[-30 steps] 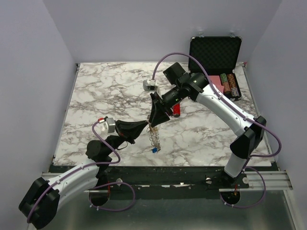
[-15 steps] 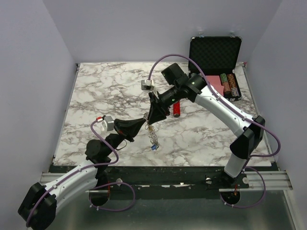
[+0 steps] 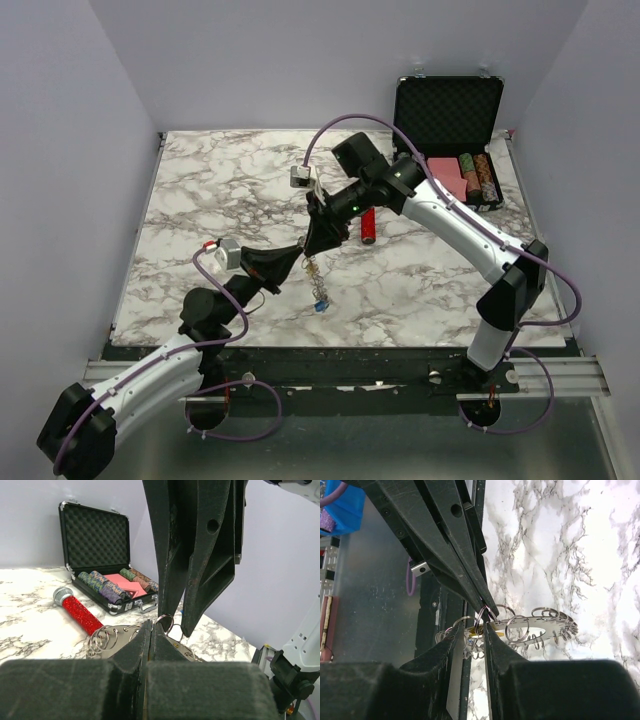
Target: Put the keys on the keyring
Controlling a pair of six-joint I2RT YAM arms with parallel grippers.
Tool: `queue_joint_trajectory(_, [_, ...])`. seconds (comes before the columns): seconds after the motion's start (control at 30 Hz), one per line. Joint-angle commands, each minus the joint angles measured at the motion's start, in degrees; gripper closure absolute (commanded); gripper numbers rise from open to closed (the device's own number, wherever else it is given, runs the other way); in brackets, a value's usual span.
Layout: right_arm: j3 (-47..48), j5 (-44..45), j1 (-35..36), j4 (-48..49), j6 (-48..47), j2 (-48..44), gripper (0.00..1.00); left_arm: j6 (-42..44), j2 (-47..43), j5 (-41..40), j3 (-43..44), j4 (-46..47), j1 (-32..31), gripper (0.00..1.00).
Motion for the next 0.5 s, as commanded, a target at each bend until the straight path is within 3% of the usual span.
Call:
queue_joint_trajectory(0.0, [-0.1, 2.6, 0.7, 1.6, 1.0, 1.0, 0.71, -0.2, -1.4, -2.5, 2.1, 1.6, -0.3, 1.0])
queue_joint_trajectory(0.1, [-0.1, 2.7, 0.8, 1.6, 1.2, 1.2, 0.79, -0.4, -1.5, -2.6, 2.0, 1.5, -0.3, 1.0])
queue_joint_trajectory(0.27, [0.6, 2.4, 0.8, 1.2, 0.8, 1.9, 1.0, -0.7, -1.6, -2.3, 1.8, 1.5, -0.3, 1.0])
queue_joint_trajectory(0.47, [2.3, 1.1, 0.9, -2.0, -2.7, 2.4, 1.0, -1.0, -3.0, -1.0, 0.3, 0.5, -0.3, 1.0])
